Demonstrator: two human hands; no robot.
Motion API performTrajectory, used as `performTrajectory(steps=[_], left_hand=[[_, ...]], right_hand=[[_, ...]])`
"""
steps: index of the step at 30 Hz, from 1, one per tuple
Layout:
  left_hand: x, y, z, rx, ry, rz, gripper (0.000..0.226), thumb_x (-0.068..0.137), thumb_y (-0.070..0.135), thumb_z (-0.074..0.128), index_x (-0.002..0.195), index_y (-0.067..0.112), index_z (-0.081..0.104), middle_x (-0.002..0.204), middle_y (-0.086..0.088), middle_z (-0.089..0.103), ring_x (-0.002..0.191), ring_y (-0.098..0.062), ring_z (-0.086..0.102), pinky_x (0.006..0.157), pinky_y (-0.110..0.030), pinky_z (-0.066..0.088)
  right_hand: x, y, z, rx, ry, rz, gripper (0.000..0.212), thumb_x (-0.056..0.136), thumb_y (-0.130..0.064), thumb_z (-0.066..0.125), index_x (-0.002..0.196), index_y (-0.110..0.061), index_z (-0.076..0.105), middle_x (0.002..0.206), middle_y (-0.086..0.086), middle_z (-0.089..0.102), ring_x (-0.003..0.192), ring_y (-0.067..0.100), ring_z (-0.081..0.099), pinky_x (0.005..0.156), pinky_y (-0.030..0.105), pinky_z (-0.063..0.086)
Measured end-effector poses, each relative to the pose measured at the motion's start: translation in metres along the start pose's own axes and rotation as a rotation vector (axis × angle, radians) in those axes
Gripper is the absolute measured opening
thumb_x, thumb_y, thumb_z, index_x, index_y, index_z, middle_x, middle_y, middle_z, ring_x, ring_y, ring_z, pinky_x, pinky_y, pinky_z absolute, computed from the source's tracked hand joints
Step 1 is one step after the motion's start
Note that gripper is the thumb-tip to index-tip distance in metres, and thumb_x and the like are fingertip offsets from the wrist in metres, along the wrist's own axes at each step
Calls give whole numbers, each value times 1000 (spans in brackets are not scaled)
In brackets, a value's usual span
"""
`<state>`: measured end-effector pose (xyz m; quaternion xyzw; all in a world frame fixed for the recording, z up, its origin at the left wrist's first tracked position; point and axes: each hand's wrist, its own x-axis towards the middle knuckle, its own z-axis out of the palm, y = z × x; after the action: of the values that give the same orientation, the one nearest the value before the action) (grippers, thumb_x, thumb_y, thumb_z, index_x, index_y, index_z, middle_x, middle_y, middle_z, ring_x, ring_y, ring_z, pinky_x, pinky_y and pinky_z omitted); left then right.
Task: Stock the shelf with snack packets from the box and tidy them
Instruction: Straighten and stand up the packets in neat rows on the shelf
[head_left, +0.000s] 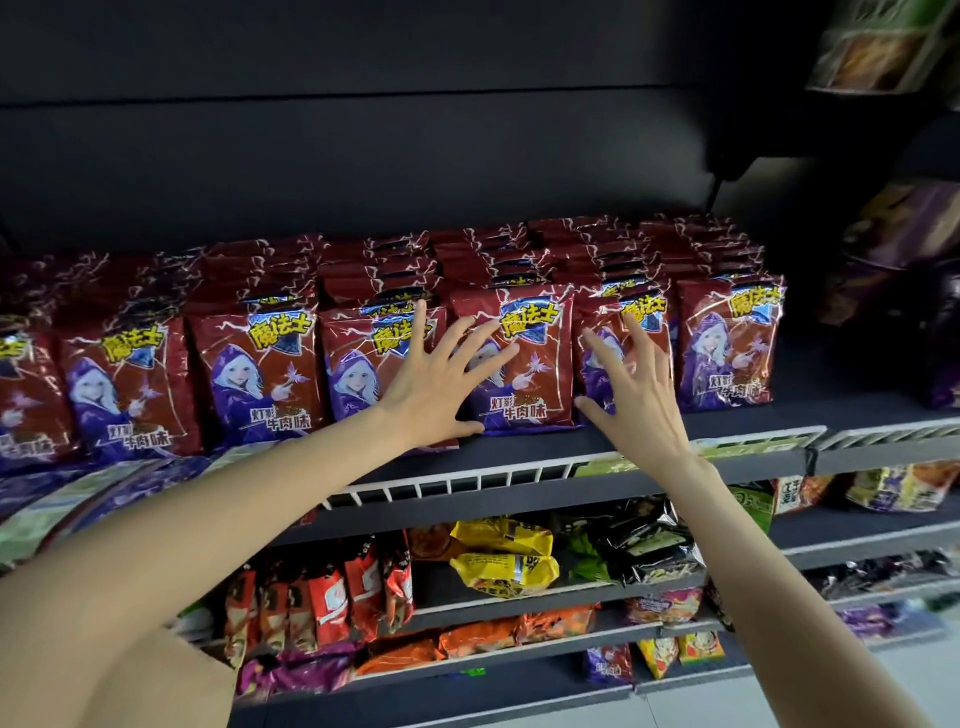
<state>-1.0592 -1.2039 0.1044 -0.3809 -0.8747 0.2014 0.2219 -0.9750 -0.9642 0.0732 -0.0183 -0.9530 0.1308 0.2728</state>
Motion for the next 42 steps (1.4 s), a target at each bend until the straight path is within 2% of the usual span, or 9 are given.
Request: performTrajectory(steps=[6, 11, 16, 20, 24, 27, 31, 36, 42], left_hand=[[6, -3, -6, 6, 5, 24, 106, 70, 83, 41, 143, 34, -19, 156, -7, -2, 142, -32, 6, 102, -69, -13], [7, -4, -4, 4, 7, 75, 107, 67, 85, 42, 145, 40, -17, 151, -2, -30, 140, -38, -21, 101, -70, -15], [6, -2, -1, -17, -31, 53, 106, 69, 85, 42, 143, 41, -20, 150, -1, -30, 141, -39, -14, 103, -68, -14], [-1, -8, -14, -81, 45, 90, 94, 74, 79, 42, 149, 37, 4, 158, -1, -6, 144, -30, -1, 110, -63, -5], [-34, -32, -17, -219, 147, 31, 89, 74, 70, 55, 147, 31, 22, 156, -4, 18, 142, -23, 11, 115, -49, 8], [-54, -48, -11, -264, -8, -89, 107, 65, 82, 52, 148, 37, 3, 158, -1, -4, 143, -22, -7, 114, -56, 4], [-57, -55, 0, -187, -246, -137, 126, 56, 85, 55, 140, 41, -28, 144, 4, -44, 134, -27, -37, 106, -65, -11], [-58, -59, 4, -180, -235, -203, 126, 59, 78, 62, 141, 41, -27, 145, 3, -42, 137, -31, -31, 108, -68, -3], [-55, -59, 7, -144, -193, -196, 125, 59, 79, 60, 141, 41, -26, 147, 2, -40, 138, -30, -29, 107, -66, -7]], right_hand=[[7, 11, -7, -126, -64, -11, 82, 79, -31, 74, 146, -39, 28, 159, 10, -4, 142, 47, -3, 102, 72, 19], [20, 3, -5, -117, -128, 89, 88, 83, -42, 69, 148, -42, 11, 158, 8, -15, 141, 46, -9, 99, 69, 34], [19, 3, -3, -107, -136, 86, 89, 83, -42, 68, 149, -42, 8, 158, 9, -15, 141, 46, -11, 104, 68, 27], [12, 5, -12, -80, -113, 56, 88, 81, -34, 73, 149, -36, 17, 159, 11, -9, 142, 46, -9, 108, 67, 14], [-2, -17, -19, 49, 109, -75, 69, 82, -25, 72, 143, -28, 39, 157, 12, 12, 143, 40, 7, 109, 61, 21], [0, -48, -9, 3, 74, -214, 75, 77, -36, 75, 142, -32, 38, 156, 12, 16, 142, 40, 11, 110, 61, 21], [11, -69, 8, -155, -68, -218, 100, 64, -50, 81, 147, -35, 27, 158, 13, 7, 143, 44, 5, 109, 64, 11], [24, -69, 13, -278, -216, -209, 109, 70, -48, 77, 150, -39, 3, 158, 9, -14, 143, 41, -13, 110, 64, 4], [28, -67, 11, -244, -277, -266, 106, 74, -37, 78, 150, -37, 3, 158, 7, -15, 144, 34, -17, 111, 62, 5]])
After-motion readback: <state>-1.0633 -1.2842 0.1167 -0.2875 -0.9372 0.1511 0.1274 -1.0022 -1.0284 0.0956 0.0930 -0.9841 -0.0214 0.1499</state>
